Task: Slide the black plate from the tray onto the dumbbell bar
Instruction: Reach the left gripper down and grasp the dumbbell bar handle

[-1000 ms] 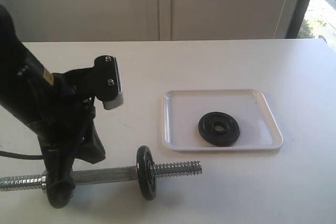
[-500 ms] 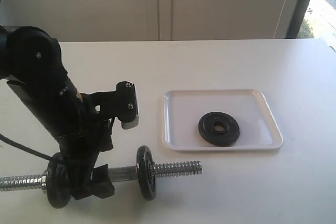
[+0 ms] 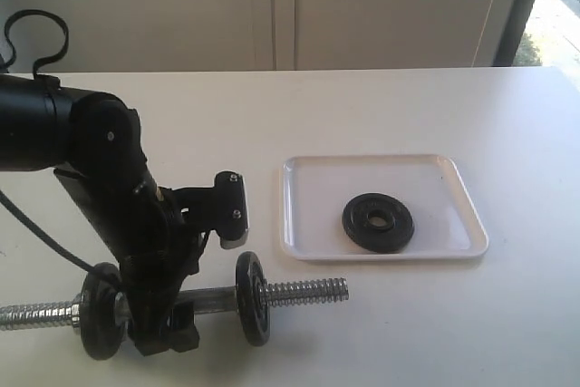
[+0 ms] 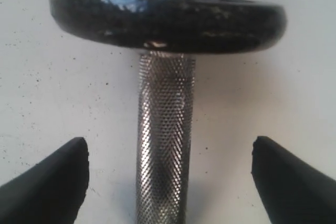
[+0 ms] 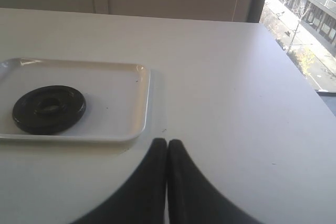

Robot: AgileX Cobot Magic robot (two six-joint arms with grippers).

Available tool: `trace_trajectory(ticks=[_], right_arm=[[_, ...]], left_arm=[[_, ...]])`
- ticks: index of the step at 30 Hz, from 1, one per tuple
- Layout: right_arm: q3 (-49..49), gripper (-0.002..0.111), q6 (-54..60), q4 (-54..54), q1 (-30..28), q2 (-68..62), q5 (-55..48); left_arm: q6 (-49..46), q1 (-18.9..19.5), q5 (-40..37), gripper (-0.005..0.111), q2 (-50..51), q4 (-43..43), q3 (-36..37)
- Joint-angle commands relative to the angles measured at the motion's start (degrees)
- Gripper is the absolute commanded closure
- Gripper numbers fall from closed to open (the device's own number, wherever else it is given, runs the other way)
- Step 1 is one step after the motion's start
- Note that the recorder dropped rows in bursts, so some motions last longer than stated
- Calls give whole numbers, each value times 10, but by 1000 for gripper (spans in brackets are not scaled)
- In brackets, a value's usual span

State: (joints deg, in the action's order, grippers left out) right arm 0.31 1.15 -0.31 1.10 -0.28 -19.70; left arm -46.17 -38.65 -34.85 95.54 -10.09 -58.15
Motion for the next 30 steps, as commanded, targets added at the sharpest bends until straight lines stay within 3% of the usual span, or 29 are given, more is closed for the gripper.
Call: trace_trajectory(ticks=[1,21,30], right_arm=[[-3,108,-1,-1,1,3,5],[-3,108,-1,-1,1,3,5],[-3,108,-1,-1,1,3,5]], left_arm=[[-3,-5,19,22,-1,3,15],[-23,-5,17,23,5,15,15],[-23,-5,21,44,28,16,15]])
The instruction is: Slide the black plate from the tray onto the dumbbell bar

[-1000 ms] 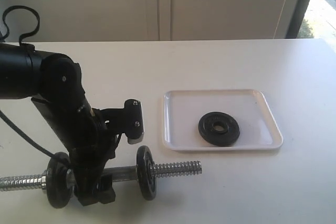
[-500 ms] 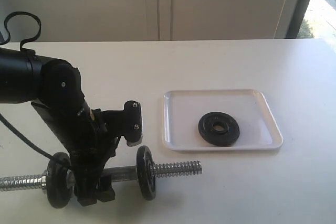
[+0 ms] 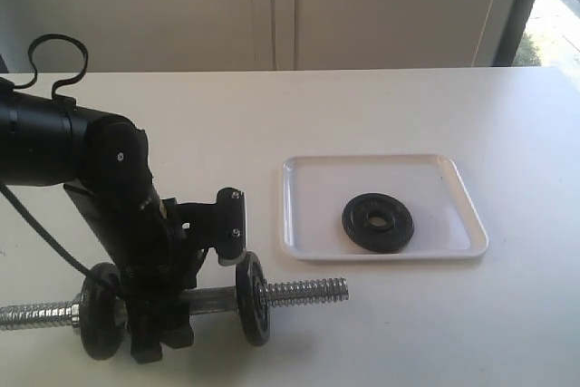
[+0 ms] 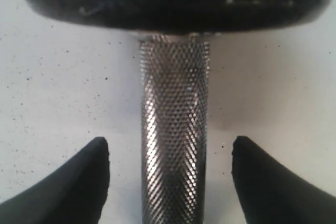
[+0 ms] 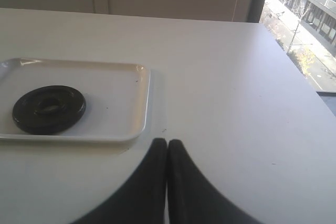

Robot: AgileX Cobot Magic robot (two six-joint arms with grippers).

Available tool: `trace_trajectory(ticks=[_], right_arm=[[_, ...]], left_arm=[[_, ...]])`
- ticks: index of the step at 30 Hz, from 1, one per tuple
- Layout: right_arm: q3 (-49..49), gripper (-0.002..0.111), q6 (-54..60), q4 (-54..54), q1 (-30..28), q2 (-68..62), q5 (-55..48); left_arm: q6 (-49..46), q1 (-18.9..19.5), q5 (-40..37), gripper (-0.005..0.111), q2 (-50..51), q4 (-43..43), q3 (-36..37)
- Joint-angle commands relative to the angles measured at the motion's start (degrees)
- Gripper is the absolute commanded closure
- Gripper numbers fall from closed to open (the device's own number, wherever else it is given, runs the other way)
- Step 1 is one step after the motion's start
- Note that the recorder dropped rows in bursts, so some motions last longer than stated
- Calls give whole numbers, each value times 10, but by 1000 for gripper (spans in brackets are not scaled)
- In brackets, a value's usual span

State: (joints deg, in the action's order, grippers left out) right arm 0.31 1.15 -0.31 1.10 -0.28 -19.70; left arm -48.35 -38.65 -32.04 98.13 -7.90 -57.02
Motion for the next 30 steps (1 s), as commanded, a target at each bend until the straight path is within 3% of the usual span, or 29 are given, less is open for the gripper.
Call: trace_trajectory(ticks=[1,13,30], right_arm=[[-3,108,-1,-1,1,3,5],[-3,108,-1,-1,1,3,5],[-3,108,-1,-1,1,3,5]], left_arm=[[-1,-5,-6,44,3,-5,4],[-1,-5,-5,47,3,-5,4],[-1,-5,-5,71,-10,-22,4]])
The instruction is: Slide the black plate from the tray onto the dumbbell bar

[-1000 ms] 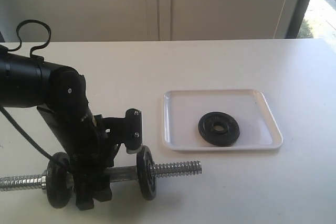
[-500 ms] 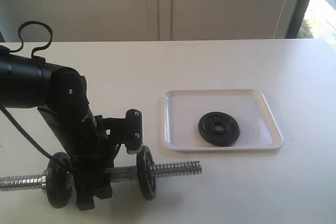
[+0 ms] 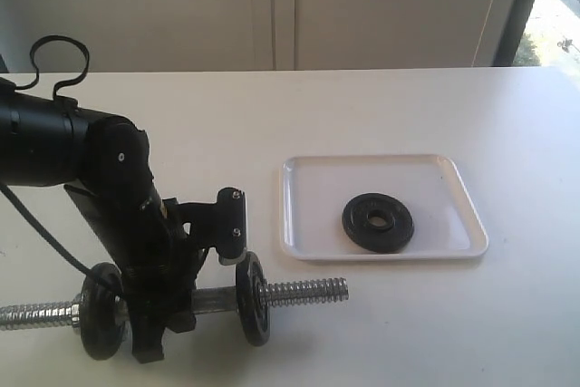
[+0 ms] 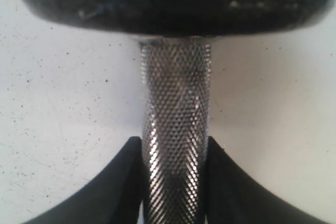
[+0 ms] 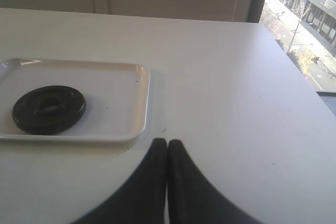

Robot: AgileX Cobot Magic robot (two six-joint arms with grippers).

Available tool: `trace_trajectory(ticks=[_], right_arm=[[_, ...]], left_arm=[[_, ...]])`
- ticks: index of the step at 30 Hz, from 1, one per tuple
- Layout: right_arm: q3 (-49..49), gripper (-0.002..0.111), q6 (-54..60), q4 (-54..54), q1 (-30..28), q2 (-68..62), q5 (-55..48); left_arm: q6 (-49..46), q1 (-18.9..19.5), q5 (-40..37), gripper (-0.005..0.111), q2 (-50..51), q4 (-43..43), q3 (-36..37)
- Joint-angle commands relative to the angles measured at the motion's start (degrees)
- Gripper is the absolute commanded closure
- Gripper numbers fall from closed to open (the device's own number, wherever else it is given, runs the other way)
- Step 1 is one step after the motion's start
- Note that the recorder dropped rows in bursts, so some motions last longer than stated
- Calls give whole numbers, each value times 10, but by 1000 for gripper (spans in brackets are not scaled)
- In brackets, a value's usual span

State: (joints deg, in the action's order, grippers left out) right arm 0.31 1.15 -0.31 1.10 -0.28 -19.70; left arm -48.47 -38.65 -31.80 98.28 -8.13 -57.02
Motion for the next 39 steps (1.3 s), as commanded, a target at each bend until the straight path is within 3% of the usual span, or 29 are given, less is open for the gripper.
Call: trace_trajectory(ticks=[1,5,12,18,36,39], right_arm=[[-3,108,-1,-1,1,3,5],[-3,108,-1,-1,1,3,5],[-3,108,-1,-1,1,3,5],[-3,108,-1,-1,1,3,5],[-3,108,-1,-1,1,3,6],[-3,108,-1,-1,1,3,48]], left_arm=[[0,-5,-8,72,-12,-20,4],[0,-5,-8,79,-12,-20,4],[0,-5,-10,83,-12,-20,4],[0,-5,-10,107,-13,-20,4],[3,-5,-24,107,-96,-20,4],[3,-5,-24,107,-104,-20,4]])
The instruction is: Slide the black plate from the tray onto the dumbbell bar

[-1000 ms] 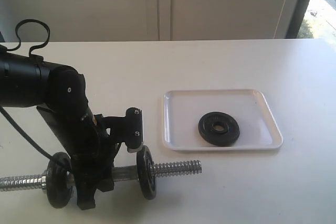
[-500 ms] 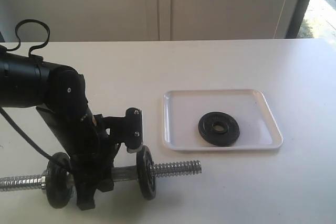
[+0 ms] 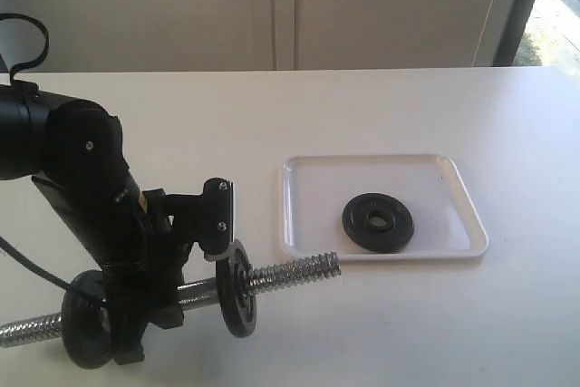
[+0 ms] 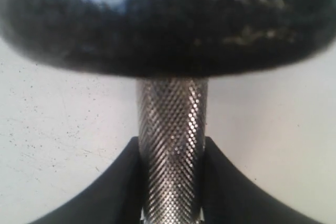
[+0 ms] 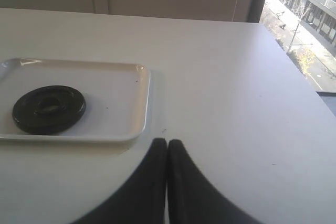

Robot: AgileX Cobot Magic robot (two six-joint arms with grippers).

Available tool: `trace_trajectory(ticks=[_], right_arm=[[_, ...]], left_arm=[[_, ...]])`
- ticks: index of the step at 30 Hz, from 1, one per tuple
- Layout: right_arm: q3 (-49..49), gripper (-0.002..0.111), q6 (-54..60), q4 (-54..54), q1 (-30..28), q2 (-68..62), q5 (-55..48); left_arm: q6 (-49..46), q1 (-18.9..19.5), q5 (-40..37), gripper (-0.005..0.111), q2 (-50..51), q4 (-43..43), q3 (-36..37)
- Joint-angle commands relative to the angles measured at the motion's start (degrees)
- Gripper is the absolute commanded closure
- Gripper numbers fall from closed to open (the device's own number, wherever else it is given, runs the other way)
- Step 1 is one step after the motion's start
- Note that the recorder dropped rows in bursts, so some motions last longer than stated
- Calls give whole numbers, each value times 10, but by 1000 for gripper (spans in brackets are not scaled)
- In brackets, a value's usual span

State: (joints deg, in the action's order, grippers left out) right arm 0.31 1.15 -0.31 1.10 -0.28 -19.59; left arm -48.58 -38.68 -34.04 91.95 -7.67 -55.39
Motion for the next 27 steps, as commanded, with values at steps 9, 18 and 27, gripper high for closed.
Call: trace_trajectory(ticks=[9,18,27], right_arm=[[-3,108,-1,-1,1,3,343],[-3,108,-72,-1,1,3,508],[7,108,-95,-99,1,3,534]], left_arm=[[4,-4,-2,107,-42,-24,-12],[4,-4,-2,107,-42,-24,-12],[4,-4,-2,107,-42,-24,-12]])
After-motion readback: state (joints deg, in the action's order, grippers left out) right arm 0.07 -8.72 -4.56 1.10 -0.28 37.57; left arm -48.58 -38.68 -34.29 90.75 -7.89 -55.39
